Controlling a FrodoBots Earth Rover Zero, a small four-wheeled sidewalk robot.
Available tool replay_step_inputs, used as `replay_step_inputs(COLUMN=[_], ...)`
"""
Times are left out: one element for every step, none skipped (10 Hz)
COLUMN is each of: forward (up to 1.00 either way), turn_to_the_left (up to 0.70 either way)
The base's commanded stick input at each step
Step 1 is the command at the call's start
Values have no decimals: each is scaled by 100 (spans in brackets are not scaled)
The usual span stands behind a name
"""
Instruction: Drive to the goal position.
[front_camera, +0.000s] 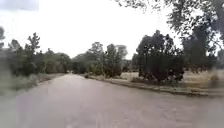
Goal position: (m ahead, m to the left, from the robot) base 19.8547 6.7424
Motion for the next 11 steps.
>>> replay_step_inputs(forward=[0, 0, 0, 0, 0, 0, 0, 0, 0, 0, 0], turn_to_the_left=[100, 100, 100, 100, 100, 100, 76, 70, 66, 56, 32])
